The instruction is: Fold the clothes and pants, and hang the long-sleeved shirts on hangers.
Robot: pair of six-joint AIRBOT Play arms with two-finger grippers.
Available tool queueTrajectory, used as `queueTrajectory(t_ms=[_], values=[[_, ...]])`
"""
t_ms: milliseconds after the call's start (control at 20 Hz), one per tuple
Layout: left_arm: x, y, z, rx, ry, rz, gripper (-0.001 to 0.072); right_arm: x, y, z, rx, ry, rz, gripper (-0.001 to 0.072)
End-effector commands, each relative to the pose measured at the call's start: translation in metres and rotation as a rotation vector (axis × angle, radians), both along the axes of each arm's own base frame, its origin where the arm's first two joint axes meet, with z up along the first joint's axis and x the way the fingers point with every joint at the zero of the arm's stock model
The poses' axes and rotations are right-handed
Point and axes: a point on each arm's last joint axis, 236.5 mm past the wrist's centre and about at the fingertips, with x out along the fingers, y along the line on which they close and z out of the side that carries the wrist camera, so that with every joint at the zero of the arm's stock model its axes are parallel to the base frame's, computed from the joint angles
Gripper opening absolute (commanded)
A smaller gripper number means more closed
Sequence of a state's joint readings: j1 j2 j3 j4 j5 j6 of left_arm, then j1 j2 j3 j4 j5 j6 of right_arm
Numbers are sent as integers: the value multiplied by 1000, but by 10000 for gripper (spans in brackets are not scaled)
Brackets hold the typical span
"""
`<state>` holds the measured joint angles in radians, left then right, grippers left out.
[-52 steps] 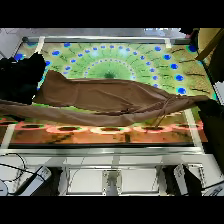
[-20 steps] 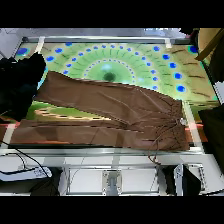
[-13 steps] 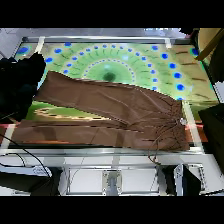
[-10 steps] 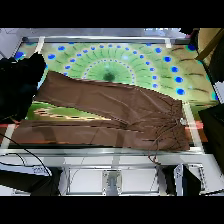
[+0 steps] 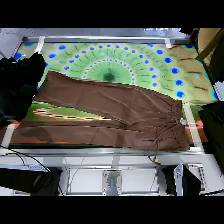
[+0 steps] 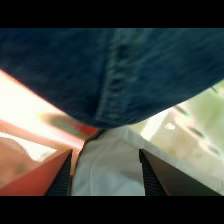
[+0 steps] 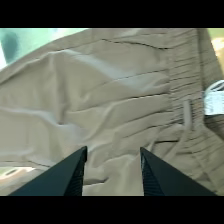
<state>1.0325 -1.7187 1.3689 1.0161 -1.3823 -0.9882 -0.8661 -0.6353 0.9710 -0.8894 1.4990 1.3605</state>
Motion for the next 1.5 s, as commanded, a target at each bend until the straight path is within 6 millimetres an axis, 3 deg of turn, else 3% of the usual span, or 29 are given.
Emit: queueTrajectory(t_ms=[0, 250, 400, 450, 500, 600, 800, 1000, 1050, 1150, 1250, 1300, 1350, 1400, 1450], values=[[-7, -19, -17, -122, -39, -95, 529, 6, 10, 9, 53, -39, 8, 393], [14, -53, -32, -130, -56, -272, 528, 8, 15, 13, 85, -53, 7, 393], [25, -62, -38, -100, -49, -314, 524, 8, 15, 13, 85, -53, 7, 393], [27, -65, -38, -102, -51, -321, 486, 8, 15, 13, 85, -53, 7, 393], [29, -68, -36, -106, -51, -328, 353, 8, 15, 12, 84, -53, 7, 393], [29, -69, -29, -99, -57, -336, 4, 8, 14, 12, 82, -52, 6, 393], [40, -59, -3, -30, -110, -327, 11, 3, 6, 5, 50, -18, -12, 393], [99, -40, 65, 81, -376, -167, 10, 2, 3, 2, 37, -5, -19, 393], [106, -32, 73, 117, -393, -123, 10, 2, 3, 2, 36, -4, -19, 393], [108, -11, 69, 168, -334, -5, 9, 1, 2, 1, 29, -1, -20, 393], [105, -17, 54, 187, -272, -38, 12, -1, -2, -1, 17, 12, -27, 393], [106, -25, 50, 174, -258, -61, 48, -1, -2, -1, 17, 11, -28, 393], [110, -34, 49, 167, -257, -83, 355, 0, -3, -1, 15, 7, -31, 393], [116, -42, 50, 165, -264, -97, 605, 0, -3, 0, 12, 5, -33, 393], [122, -50, 53, 155, -277, -105, 607, 2, -5, 1, 7, -4, -40, 393]])
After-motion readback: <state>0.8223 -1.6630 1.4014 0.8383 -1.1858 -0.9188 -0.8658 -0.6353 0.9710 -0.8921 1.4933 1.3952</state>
